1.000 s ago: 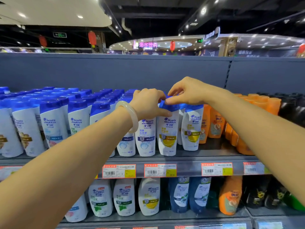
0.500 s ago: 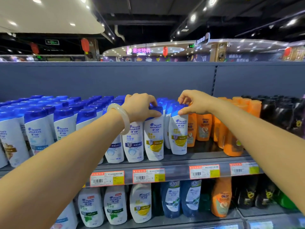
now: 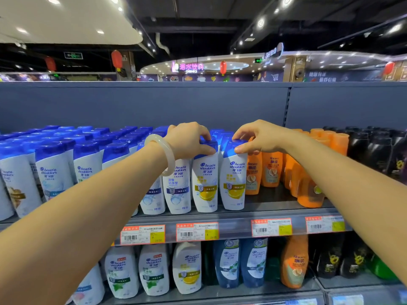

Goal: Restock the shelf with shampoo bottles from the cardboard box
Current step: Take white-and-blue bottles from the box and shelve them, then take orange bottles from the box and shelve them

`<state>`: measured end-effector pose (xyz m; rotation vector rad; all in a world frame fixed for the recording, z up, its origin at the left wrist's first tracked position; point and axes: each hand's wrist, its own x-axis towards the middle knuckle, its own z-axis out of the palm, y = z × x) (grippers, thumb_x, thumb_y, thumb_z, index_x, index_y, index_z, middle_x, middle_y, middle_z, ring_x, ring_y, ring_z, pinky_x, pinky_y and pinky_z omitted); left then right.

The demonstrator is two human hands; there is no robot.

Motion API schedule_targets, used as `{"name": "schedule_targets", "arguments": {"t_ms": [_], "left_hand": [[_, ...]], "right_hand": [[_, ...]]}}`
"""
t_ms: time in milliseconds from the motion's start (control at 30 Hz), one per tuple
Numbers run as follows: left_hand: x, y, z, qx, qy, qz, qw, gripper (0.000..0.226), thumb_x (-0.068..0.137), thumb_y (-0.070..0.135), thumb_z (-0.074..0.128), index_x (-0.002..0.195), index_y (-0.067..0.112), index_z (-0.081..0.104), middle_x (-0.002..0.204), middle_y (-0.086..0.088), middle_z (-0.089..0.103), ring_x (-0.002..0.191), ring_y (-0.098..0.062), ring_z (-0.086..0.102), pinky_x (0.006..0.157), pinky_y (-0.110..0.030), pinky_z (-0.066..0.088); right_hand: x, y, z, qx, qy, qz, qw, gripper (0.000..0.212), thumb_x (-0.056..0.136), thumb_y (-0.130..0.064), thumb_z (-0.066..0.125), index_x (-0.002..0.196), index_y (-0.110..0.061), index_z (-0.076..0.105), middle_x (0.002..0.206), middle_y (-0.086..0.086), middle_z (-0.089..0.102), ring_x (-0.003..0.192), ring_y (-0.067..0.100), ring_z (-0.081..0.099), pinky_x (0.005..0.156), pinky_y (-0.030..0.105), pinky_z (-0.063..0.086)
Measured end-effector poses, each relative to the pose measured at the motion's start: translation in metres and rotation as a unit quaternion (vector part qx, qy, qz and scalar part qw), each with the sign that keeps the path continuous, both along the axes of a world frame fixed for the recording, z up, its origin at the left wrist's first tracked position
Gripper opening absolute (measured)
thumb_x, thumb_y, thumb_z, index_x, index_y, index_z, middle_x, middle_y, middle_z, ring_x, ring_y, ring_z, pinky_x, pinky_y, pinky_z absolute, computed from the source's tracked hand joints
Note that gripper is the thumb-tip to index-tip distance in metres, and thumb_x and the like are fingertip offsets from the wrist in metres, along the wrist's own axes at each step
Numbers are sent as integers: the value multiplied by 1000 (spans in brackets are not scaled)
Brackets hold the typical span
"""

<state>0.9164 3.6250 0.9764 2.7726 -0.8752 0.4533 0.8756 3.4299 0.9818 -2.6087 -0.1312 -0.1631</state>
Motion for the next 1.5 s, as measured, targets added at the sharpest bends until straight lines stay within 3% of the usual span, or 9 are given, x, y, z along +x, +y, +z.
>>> {"name": "schedule_targets", "arguments": {"t_ms": [267, 433, 567, 733, 900, 1000, 1100, 1200, 1500], "left_hand": [[-1, 1, -3, -25, -4, 4, 1000, 45, 83, 49, 59, 121, 24, 56, 119, 1, 62, 108, -19, 55, 88, -35, 34], [-4, 0, -8, -44, -48, -3, 998, 56, 80, 53, 60, 128, 25, 51, 130, -1, 55, 120, -24, 48, 97, -42, 35], [-17, -4, -11, -108, -94, -44, 989, 45, 84, 45, 59, 123, 23, 56, 127, -3, 54, 119, -25, 47, 98, -41, 35], [-46, -25, -34, -183, -57, -166, 967, 40, 83, 37, 59, 114, 13, 62, 111, -8, 64, 105, -23, 57, 88, -29, 39], [-85, -75, -82, -147, 22, -283, 948, 50, 70, 36, 51, 108, 6, 63, 104, -12, 67, 96, -26, 61, 81, -30, 41], [-107, -112, -128, -111, 76, -321, 938, 45, 78, 37, 59, 111, 7, 61, 107, -14, 65, 99, -29, 59, 80, -32, 42], [-140, -144, -175, -64, 143, -327, 932, 43, 84, 28, 65, 121, 8, 56, 119, -14, 60, 109, -29, 55, 88, -33, 41], [-177, -176, -220, -12, 203, -336, 919, 46, 84, 29, 65, 123, 9, 54, 122, -14, 58, 111, -30, 55, 90, -35, 43], [-309, -268, -341, 112, 333, -304, 885, 57, 86, 33, 62, 134, 8, 44, 137, -14, 49, 124, -28, 48, 100, -36, 42]], "right_hand": [[1, 2, 6, -36, 17, 5, 999, 38, 88, -27, 60, 123, -18, 51, 125, 7, 55, 96, 21, 60, 57, 19, 47], [-1, -2, 3, -55, -13, 4, 998, 49, 82, -32, 66, 127, -19, 52, 129, 7, 54, 112, 19, 54, 66, 21, 48], [-17, -2, 5, -40, -105, -31, 993, 52, 79, -43, 67, 123, -18, 57, 123, 5, 61, 105, 14, 56, 89, 30, 48], [-52, 3, -13, -98, -199, -105, 969, 40, 85, -36, 61, 119, -15, 60, 122, 6, 61, 109, 19, 57, 88, 28, 42], [-101, -20, -67, -175, -137, -147, 964, 38, 84, -15, 58, 121, -8, 57, 122, 12, 59, 115, 28, 52, 87, 29, 35], [-145, -52, -115, -183, -34, -198, 962, 42, 85, -29, 62, 121, -9, 55, 122, 13, 57, 112, 28, 51, 85, 31, 37], [-195, -84, -168, -137, 80, -254, 954, 52, 86, -35, 61, 129, -9, 49, 130, 14, 53, 115, 30, 53, 94, 33, 42], [-246, -109, -212, -104, 134, -295, 940, 56, 88, -32, 60, 135, -6, 43, 139, 14, 46, 127, 28, 45, 103, 32, 34], [-405, -185, -326, -2, 261, -356, 897, 63, 86, -33, 62, 139, -7, 38, 138, 17, 45, 127, 29, 45, 102, 30, 34]]}}
